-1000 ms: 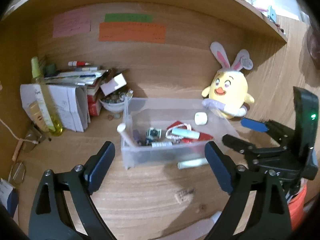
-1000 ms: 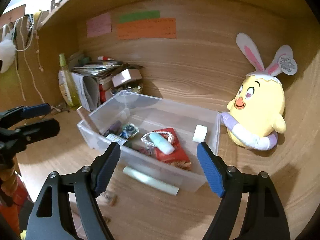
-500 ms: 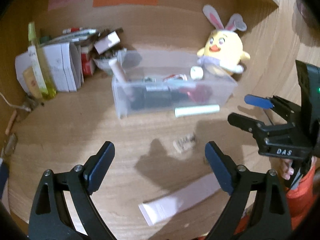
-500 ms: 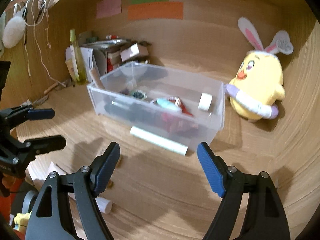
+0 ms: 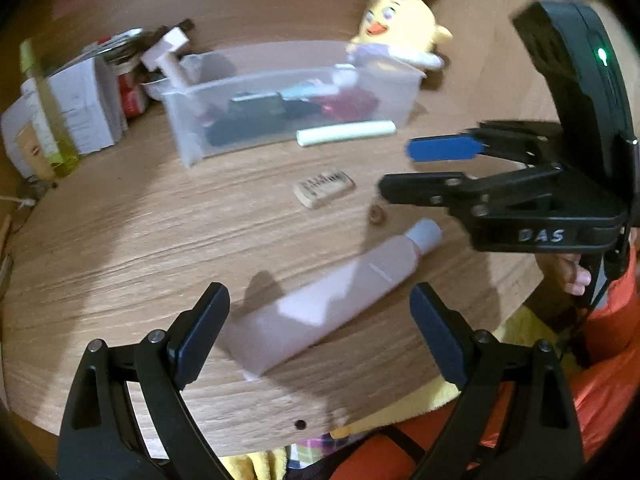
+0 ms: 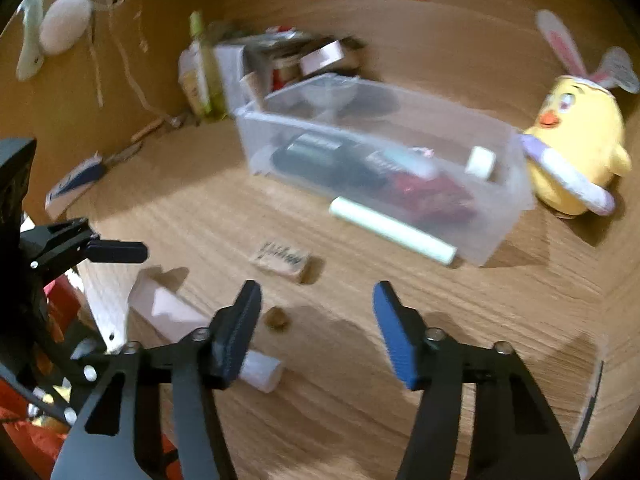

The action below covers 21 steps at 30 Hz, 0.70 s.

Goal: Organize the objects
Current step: 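Lower the left tool to the pink cosmetic tube on the desk and grasp it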

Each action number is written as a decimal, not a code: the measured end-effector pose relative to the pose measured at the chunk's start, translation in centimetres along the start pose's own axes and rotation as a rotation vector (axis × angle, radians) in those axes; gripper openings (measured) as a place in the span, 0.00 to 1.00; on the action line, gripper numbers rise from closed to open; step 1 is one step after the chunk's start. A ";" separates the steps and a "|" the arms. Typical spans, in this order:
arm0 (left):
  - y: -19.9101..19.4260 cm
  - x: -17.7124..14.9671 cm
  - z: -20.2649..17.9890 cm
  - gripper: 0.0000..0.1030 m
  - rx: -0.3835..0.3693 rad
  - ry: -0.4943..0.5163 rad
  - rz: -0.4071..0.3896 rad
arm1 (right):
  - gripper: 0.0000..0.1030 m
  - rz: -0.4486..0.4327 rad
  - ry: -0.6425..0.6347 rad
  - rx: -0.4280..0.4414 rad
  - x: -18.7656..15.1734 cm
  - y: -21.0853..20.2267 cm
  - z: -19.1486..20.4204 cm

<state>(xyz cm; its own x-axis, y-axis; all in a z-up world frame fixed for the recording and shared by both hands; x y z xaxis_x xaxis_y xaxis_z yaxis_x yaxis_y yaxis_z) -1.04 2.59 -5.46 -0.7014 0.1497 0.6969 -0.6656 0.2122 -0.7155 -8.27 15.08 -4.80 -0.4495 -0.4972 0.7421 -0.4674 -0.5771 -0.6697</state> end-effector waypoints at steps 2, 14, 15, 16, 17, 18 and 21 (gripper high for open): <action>0.6 -0.1 -0.5 0.90 0.005 0.030 0.012 | 0.37 0.026 -0.026 0.017 -0.3 0.7 0.8; 1.9 0.2 0.5 0.90 -0.001 0.010 0.023 | 0.11 0.102 -0.070 0.017 -1.1 3.0 1.3; 2.0 0.3 0.5 0.90 -0.005 0.006 0.027 | 0.11 0.099 -0.061 0.013 -1.0 3.0 1.1; 2.0 0.5 0.5 0.90 -0.013 0.002 0.032 | 0.11 0.095 -0.050 0.011 -0.9 3.0 0.8; 2.1 0.6 0.4 0.90 -0.019 0.001 0.035 | 0.11 0.085 -0.031 0.005 -0.8 2.7 0.3; 2.3 0.8 0.2 0.90 -0.027 0.006 0.040 | 0.11 0.077 -0.017 0.001 -0.7 2.6 0.0; 2.9 1.4 -0.5 0.90 -0.033 0.043 0.052 | 0.11 0.045 0.035 -0.001 -0.4 1.6 -1.3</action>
Point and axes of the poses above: each gripper's, at about its wrist camera, not at the fingertips, and y roughly the way its jaws point, z to its left, x to its top, the point moved 3 cm from there along y, roughly the way its jaws point, and after that the axes turned 5 degrees about -z, right-handed, at the moved point
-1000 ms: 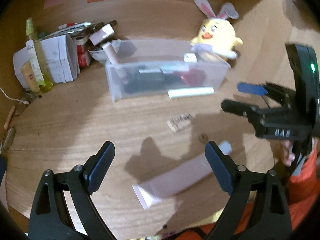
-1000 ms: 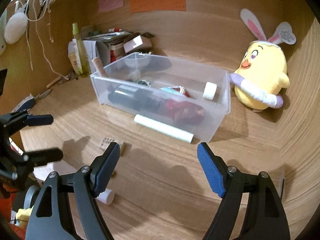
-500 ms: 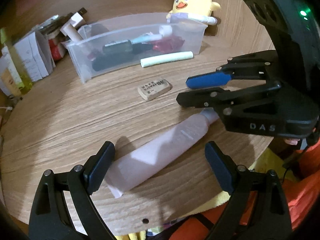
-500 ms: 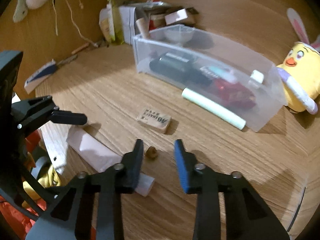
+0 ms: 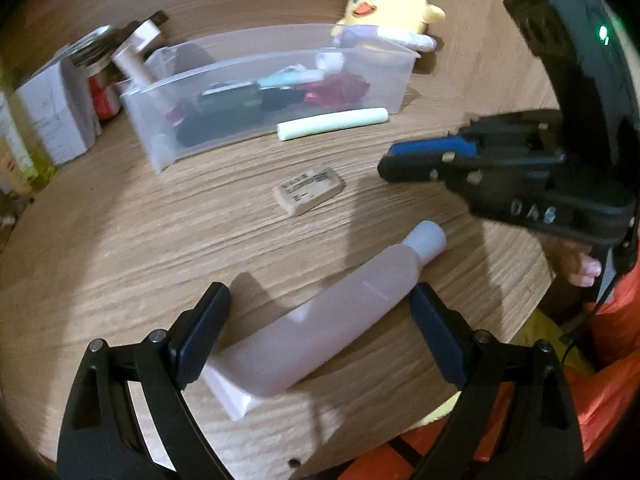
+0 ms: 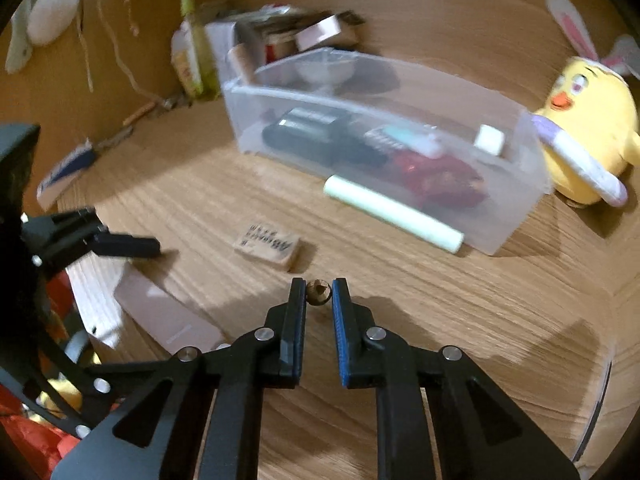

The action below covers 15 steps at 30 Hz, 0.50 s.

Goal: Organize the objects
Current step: 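Lower the left tool to the pink cosmetic tube on the desk and grasp it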

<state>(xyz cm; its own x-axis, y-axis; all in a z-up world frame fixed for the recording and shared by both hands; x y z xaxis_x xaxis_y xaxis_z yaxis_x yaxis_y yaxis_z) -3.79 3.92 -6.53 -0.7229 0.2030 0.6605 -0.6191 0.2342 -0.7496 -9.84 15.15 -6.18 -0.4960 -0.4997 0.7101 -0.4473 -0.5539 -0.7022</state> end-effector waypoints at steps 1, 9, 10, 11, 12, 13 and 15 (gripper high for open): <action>0.3 0.1 -0.2 0.90 -0.002 0.010 0.007 | 0.11 -0.009 0.010 -0.004 0.1 -0.2 -0.3; 1.4 1.6 -1.7 0.62 -0.025 0.063 -0.003 | 0.11 -0.051 0.069 -0.009 -0.2 -2.1 -2.4; 1.4 1.7 -1.7 0.58 -0.028 0.064 -0.003 | 0.11 -0.052 0.072 -0.009 -0.3 -2.1 -2.5; 1.4 1.8 -1.7 0.50 -0.032 0.064 -0.005 | 0.11 -0.053 0.078 -0.008 -0.3 -2.1 -2.6; 1.4 1.9 -1.7 0.43 -0.036 0.063 -0.007 | 0.11 -0.054 0.083 -0.006 -0.3 -2.1 -2.7; 1.4 1.9 -1.7 0.40 -0.040 0.060 -0.008 | 0.11 -0.055 0.088 -0.004 -0.3 -2.0 -2.8; 1.4 2.0 -1.6 0.30 -0.047 0.050 -0.008 | 0.11 -0.056 0.098 0.003 -0.4 -2.0 -2.9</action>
Point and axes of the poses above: each gripper's, at about its wrist camera, not at the fingertips, and y roughly the way its jaws point, z to its left, x to its top, the point moved 3 cm from there along y, roughly the way its jaws point, and after that the axes turned 5 degrees about -z, right-handed, at the moved point
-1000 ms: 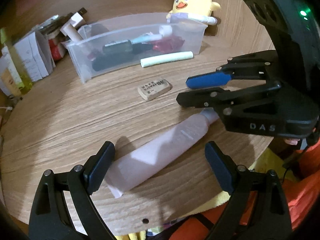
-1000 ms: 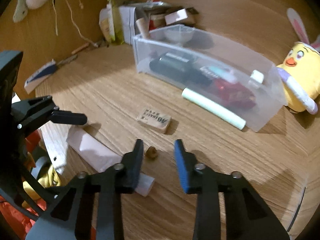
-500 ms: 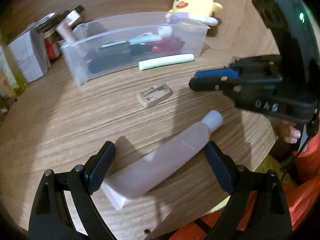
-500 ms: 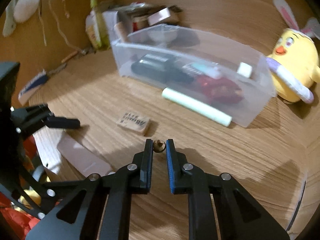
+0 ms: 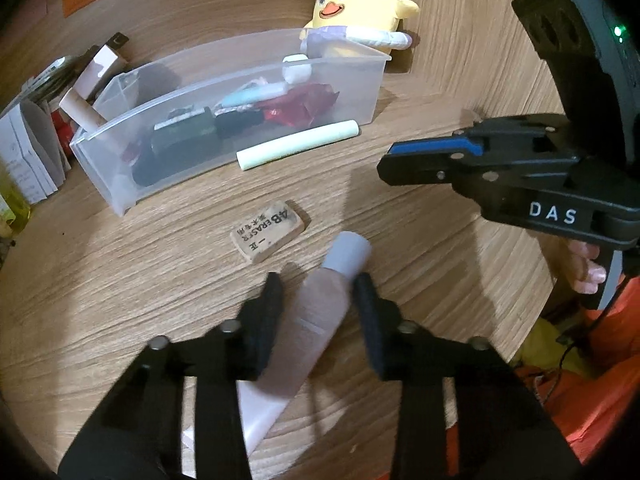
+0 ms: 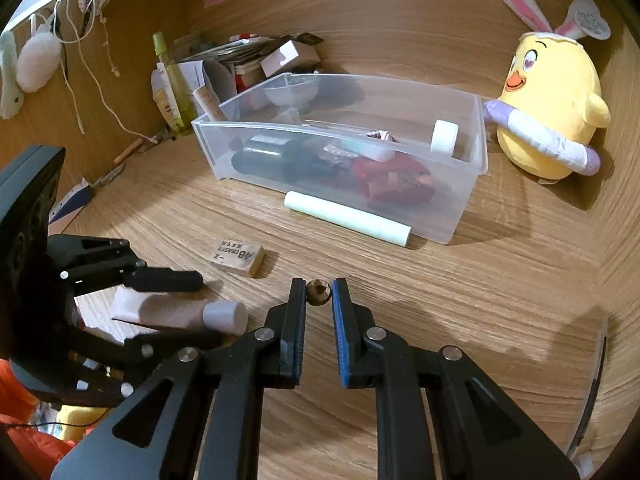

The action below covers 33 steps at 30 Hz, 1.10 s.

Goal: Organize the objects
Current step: 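Lower the left tool to the pink cosmetic tube on the desk and grasp it, then lift the pink tube and carry it over the clear box with the left tool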

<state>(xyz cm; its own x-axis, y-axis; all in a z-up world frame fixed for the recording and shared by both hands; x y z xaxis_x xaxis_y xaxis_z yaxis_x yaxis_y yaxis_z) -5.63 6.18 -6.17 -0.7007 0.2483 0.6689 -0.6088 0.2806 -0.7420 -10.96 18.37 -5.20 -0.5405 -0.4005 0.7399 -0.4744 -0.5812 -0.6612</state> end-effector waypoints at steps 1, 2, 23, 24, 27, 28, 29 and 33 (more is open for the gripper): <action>0.0 0.0 0.1 0.27 -0.001 -0.009 -0.001 | 0.11 -0.001 0.002 0.000 0.0 0.0 0.0; 0.0 0.0 0.0 0.26 0.000 -0.013 -0.002 | 0.11 -0.002 0.003 0.000 -0.1 0.0 0.0; -5.0 1.6 2.8 0.21 0.064 -0.138 -0.153 | 0.11 -0.075 -0.011 -0.005 1.7 -1.8 0.7; -5.4 1.9 3.0 0.21 0.066 -0.145 -0.166 | 0.11 -0.083 -0.013 -0.002 1.9 -1.9 0.8; -6.2 2.5 3.7 0.21 0.067 -0.165 -0.196 | 0.11 -0.101 -0.020 0.001 2.6 -2.2 1.2; -6.4 2.7 3.8 0.21 0.069 -0.168 -0.204 | 0.11 -0.106 -0.023 0.001 2.8 -2.2 1.3; -6.6 2.9 4.0 0.21 0.074 -0.172 -0.213 | 0.11 -0.110 -0.025 0.001 3.1 -2.2 1.4; -7.5 3.9 4.5 0.21 0.072 -0.185 -0.255 | 0.11 -0.125 -0.026 0.008 3.8 -2.3 1.8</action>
Point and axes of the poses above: each gripper's, at about its wrist camera, not at the fingertips, and y roughly the way its jaws point, z to its left, x to its top, the point moved 3 cm from there along y, roughly the way its jaws point, and after that the axes turned 5 degrees about -z, right-handed, at the moved point
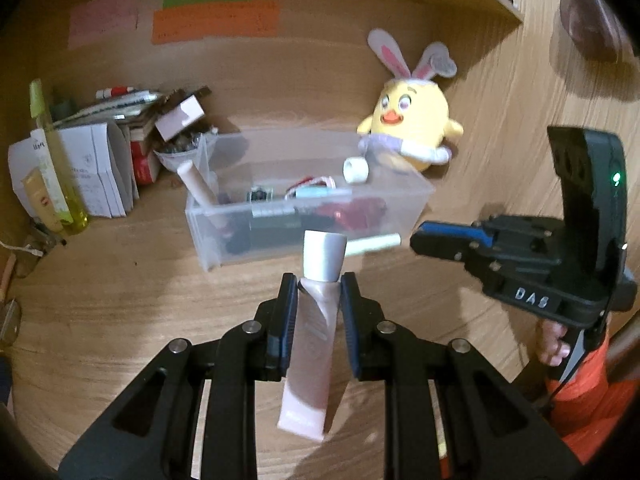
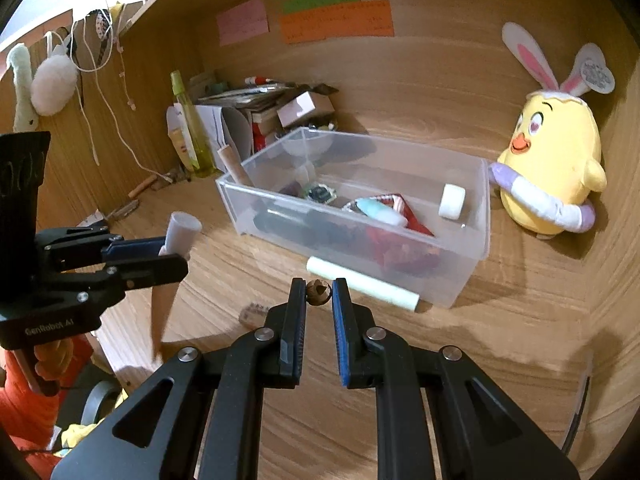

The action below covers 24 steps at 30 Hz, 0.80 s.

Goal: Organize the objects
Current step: 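Lift the pink tube and carry it over the clear box with the left tool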

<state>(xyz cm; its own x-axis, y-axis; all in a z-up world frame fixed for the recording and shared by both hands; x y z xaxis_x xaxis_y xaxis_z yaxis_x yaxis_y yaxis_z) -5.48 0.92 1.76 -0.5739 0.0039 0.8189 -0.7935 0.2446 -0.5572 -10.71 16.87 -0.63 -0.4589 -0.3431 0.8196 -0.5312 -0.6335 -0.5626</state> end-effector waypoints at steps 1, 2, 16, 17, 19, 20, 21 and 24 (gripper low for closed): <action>-0.1 0.3 0.0 0.21 0.001 -0.001 -0.008 | 0.11 -0.003 0.000 0.001 0.1 0.0 0.1; -0.2 0.6 0.0 0.21 0.001 -0.003 -0.017 | 0.11 -0.006 0.001 0.003 0.3 0.1 0.1; -1.3 4.9 -0.3 0.19 0.014 -0.013 -0.116 | 0.11 -0.074 -0.006 -0.002 3.9 -0.1 -0.4; -1.3 5.3 -0.3 0.19 0.016 -0.010 -0.122 | 0.11 -0.079 -0.008 -0.004 4.2 -0.1 -0.5; -1.4 6.0 -0.4 0.19 0.016 -0.010 -0.135 | 0.11 -0.089 -0.010 -0.010 4.7 -0.1 -0.6; -1.5 6.3 -0.4 0.19 0.017 -0.010 -0.141 | 0.11 -0.096 -0.014 -0.013 5.1 -0.1 -0.6; -1.5 6.8 -0.4 0.19 0.022 -0.009 -0.148 | 0.11 -0.099 -0.016 -0.016 5.4 -0.1 -0.6; -1.6 7.8 -0.2 0.19 0.027 -0.013 -0.161 | 0.11 -0.109 -0.028 -0.025 6.2 -0.1 -0.8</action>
<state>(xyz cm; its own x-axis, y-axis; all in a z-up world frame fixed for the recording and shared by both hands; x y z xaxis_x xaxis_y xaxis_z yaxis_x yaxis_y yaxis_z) -8.67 0.79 9.08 -0.4414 -0.0457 0.8961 -0.8804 0.2151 -0.4227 -14.06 15.37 4.40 -0.3777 -0.2924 0.8785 -0.5949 -0.6504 -0.4723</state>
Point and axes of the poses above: each gripper's, at about its wrist camera, not at the fingertips, and y roughly the way its jaws point, z to its left, x to its top, the point moved 3 cm from there along y, roughly the way its jaws point, and after that the axes turned 5 degrees about -z, right-handed, at the moved point
